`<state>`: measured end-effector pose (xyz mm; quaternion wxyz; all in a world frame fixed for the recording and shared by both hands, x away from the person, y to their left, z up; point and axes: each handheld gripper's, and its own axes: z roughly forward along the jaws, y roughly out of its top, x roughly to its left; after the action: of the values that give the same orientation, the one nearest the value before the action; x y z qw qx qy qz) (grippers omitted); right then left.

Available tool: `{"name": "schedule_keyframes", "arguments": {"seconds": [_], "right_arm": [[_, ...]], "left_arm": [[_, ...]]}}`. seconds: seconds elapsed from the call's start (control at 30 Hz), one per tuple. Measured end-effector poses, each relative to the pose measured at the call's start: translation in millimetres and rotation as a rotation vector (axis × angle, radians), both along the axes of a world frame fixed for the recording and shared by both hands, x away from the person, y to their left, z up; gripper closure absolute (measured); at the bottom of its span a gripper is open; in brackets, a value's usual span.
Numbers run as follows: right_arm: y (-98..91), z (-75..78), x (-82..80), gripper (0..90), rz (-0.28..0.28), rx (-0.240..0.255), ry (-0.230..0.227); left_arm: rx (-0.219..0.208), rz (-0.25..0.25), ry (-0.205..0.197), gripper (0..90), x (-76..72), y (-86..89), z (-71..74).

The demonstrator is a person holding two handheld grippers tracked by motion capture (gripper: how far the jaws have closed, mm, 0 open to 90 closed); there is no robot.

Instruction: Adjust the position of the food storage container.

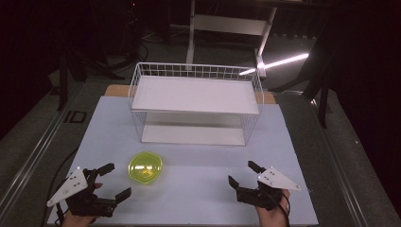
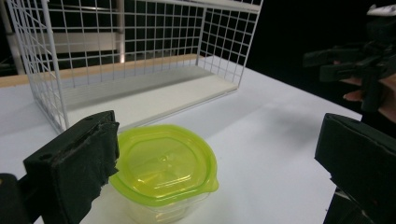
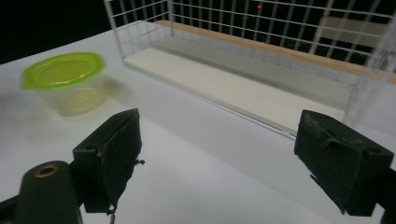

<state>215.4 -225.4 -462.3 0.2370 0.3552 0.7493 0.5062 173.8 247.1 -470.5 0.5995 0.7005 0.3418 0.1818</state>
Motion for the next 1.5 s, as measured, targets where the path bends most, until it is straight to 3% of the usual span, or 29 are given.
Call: {"name": "schedule_keyframes", "arguments": {"seconds": [0.1, 0.17, 0.27, 0.47, 0.6, 0.7, 0.77, 0.8, 0.83, 0.97, 1.03, 1.13, 1.27, 1.33, 1.37, 1.4, 1.43, 1.47, 1.5], "right_arm": [[2.9, 0.8, -0.7, 14.3, 0.007, -0.004, -0.001], [3.0, 1.4, -0.2, 14.3, 0.006, 0.004, 0.0], [1.8, 2.7, -0.2, 14.2, 0.003, 0.018, -0.003], [1.2, 7.0, -1.4, 14.3, -0.002, 0.024, -0.019], [2.0, 9.6, 0.2, 14.3, -0.002, 0.026, -0.022], [3.8, 10.9, 1.7, 14.3, 0.001, 0.027, -0.026], [4.1, 10.6, 1.5, 14.3, 0.003, 0.027, -0.027], [4.1, 10.2, 1.4, 14.3, 0.005, 0.025, -0.024], [4.0, 9.3, 1.2, 14.3, 0.006, 0.023, -0.02], [2.4, 8.8, 2.0, 14.3, 0.004, 0.035, -0.013], [2.2, 8.8, 2.1, 14.3, 0.006, 0.036, -0.012], [2.6, 8.4, 2.1, 14.3, 0.014, 0.031, -0.016], [3.2, 7.6, 2.2, 14.3, 0.014, 0.021, -0.014], [3.1, 6.8, 2.5, 14.3, 0.018, 0.018, -0.012], [3.1, 6.8, 2.5, 14.3, 0.018, 0.018, -0.012], [2.7, 6.7, 2.5, 14.3, 0.02, 0.017, -0.013], [2.7, 6.7, 2.5, 14.3, 0.02, 0.017, -0.013], [2.5, 6.7, 2.6, 14.3, 0.02, 0.018, -0.013], [2.3, 6.6, 2.8, 14.3, 0.021, 0.019, -0.012]], "left_arm": [[0.033, 0.007, 0.019, 0.5, -0.4, -3.0, 1.0], [0.019, -0.036, 0.021, 0.5, -0.8, -1.9, 0.6], [0.007, -0.045, 0.031, 0.5, -0.4, -1.3, 1.3], [0.008, -0.018, 0.002, 0.8, 0.2, 3.7, 6.3], [0.009, 0.022, -0.022, 9.8, 4.9, 10.8, 10.8], [-0.002, 0.021, -0.012, 32.3, 11.2, 17.8, 11.1], [0.007, 0.031, -0.015, 42.2, 12.2, 18.6, 10.4], [0.046, 0.048, -0.006, 42.2, 14.4, 19.8, 8.3], [0.054, 0.063, -0.002, 52.8, 14.9, 20.3, 6.7], [0.088, 0.11, 0.042, 74.1, 18.8, 24.0, 0.6], [0.1, 0.129, 0.057, 74.3, 19.6, 25.2, -1.2], [0.145, 0.148, 0.084, 87.1, 20.3, 27.6, -7.8], [0.176, 0.145, 0.095, 89.8, 19.8, 26.4, -15.4], [0.224, 0.145, 0.13, 90.0, 21.0, 25.8, -24.0], [0.224, 0.145, 0.13, 90.0, 21.0, 25.8, -24.0], [0.252, 0.108, 0.131, 90.0, 21.3, 24.4, -28.3], [0.252, 0.108, 0.131, 90.0, 21.3, 24.4, -28.3], [0.282, 0.078, 0.111, 90.0, 20.7, 22.6, -31.0], [0.294, 0.042, 0.127, 90.0, 21.5, 21.2, -32.9]]}}
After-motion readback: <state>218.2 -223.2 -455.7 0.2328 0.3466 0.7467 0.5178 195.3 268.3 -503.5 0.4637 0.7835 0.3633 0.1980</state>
